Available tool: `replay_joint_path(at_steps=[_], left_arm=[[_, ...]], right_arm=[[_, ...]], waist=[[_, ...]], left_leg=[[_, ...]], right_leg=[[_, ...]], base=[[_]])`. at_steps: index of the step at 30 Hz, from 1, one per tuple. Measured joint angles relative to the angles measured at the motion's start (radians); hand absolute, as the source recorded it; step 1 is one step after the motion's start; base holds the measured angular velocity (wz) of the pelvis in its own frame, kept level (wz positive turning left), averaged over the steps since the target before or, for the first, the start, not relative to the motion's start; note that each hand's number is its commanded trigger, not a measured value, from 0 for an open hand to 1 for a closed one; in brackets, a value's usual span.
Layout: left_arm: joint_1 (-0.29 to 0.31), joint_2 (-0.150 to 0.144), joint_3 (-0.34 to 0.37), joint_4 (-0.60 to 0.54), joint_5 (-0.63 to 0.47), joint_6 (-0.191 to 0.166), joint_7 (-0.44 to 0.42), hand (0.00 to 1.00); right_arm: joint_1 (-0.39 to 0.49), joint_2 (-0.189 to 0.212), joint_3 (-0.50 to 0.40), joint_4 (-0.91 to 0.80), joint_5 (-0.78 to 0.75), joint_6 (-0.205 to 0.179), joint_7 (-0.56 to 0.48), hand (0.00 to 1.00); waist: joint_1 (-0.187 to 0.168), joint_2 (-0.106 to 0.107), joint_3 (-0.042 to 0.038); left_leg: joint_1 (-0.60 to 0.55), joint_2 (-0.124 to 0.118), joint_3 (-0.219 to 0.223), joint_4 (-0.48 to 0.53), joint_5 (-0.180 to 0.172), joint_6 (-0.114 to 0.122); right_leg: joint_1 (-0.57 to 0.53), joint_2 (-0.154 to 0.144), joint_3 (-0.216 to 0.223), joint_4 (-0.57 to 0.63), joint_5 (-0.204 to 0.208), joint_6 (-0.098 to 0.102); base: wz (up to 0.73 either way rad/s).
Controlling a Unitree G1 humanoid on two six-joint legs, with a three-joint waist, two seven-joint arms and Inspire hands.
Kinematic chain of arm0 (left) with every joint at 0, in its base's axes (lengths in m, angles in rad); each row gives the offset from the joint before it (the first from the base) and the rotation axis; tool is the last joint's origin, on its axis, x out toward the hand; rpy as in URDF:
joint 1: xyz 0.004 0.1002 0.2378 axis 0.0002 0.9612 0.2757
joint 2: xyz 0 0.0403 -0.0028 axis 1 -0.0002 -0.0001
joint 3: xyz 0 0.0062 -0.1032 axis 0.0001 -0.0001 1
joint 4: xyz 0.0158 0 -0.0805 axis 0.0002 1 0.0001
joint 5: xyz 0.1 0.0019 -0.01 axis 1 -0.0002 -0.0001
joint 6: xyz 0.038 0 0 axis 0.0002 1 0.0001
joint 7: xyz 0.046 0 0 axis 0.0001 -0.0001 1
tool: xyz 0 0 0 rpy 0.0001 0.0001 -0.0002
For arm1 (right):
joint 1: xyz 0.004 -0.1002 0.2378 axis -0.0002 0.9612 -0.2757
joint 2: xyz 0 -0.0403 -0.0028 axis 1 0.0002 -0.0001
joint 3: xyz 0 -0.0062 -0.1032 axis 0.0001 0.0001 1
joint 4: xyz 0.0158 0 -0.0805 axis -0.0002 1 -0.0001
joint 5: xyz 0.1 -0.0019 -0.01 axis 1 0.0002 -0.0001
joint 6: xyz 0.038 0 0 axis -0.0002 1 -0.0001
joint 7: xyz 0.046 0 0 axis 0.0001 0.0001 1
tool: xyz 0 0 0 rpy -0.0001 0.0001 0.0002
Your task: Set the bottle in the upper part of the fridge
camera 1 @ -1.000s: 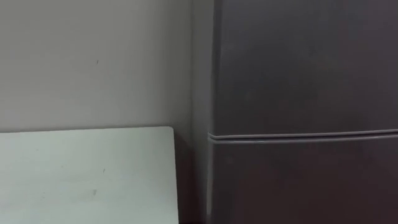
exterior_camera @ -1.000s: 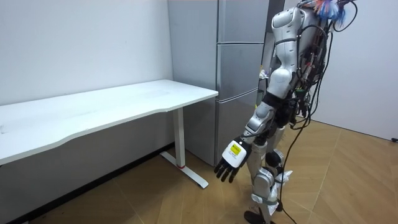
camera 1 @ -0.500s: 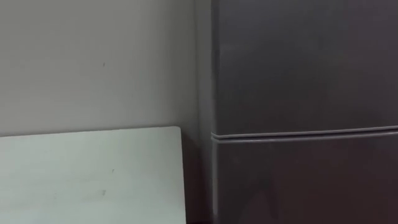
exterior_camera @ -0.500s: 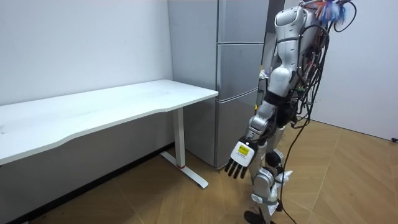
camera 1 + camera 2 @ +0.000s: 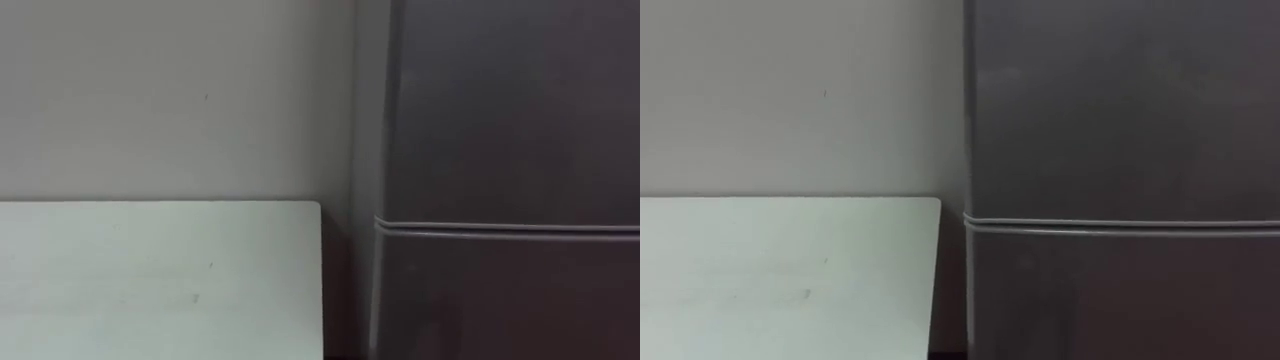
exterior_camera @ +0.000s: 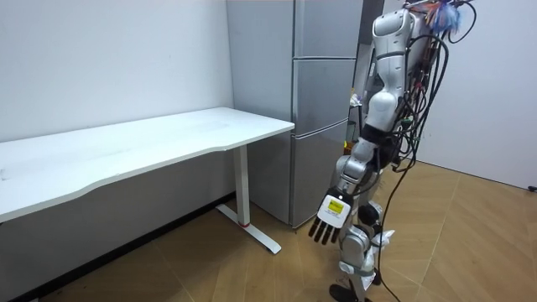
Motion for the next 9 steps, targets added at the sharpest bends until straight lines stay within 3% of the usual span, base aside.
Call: replay_joint_path(at_steps=[9], left_arm=[[-0.027, -0.001, -0.022, 0.002, -0.035, -0.008, 0.045, 0.00]], right_arm=[[-0.001, 0.001, 0.010, 0.023, 0.071, -0.001, 0.037, 0.00]], waist=[[0.000, -0.004, 0.0010]], left_leg=[[0.000, 0.000, 0.001, 0.000, 0.000, 0.000]], right_leg=[[0.002, -0.001, -0.002, 0.001, 0.000, 0.000]], base=[[0.00]])
